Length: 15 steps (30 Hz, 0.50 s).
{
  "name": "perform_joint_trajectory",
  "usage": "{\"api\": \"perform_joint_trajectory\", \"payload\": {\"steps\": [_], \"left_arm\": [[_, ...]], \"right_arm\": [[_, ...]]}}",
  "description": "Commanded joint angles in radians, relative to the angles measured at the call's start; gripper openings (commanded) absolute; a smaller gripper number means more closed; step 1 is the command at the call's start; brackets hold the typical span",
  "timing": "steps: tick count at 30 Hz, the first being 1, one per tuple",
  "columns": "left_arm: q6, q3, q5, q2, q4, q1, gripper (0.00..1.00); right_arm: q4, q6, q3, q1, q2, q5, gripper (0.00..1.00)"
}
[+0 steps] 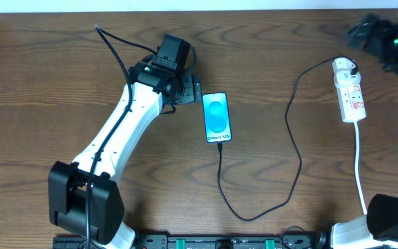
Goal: Plug charger to phone and switch on socket
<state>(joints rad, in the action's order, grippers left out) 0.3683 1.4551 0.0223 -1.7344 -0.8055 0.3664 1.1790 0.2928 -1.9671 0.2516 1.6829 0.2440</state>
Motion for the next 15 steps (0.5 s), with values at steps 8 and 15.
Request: {"api": "perform_joint_trajectory", "payload": {"steps": [8,15], "left_arm": [[-0.009,0.008,-0.016,-0.006,-0.004,-0.003,0.90],[-0.009,0.008,-0.016,-0.006,-0.005,-0.003,0.90]], "right_arm": [[0.066,-0.245,-0.042,0.191,0.043,0.155,0.99],[0.017,-0.329,-0.041,0.192,0.187,0.155,0.99]]}}
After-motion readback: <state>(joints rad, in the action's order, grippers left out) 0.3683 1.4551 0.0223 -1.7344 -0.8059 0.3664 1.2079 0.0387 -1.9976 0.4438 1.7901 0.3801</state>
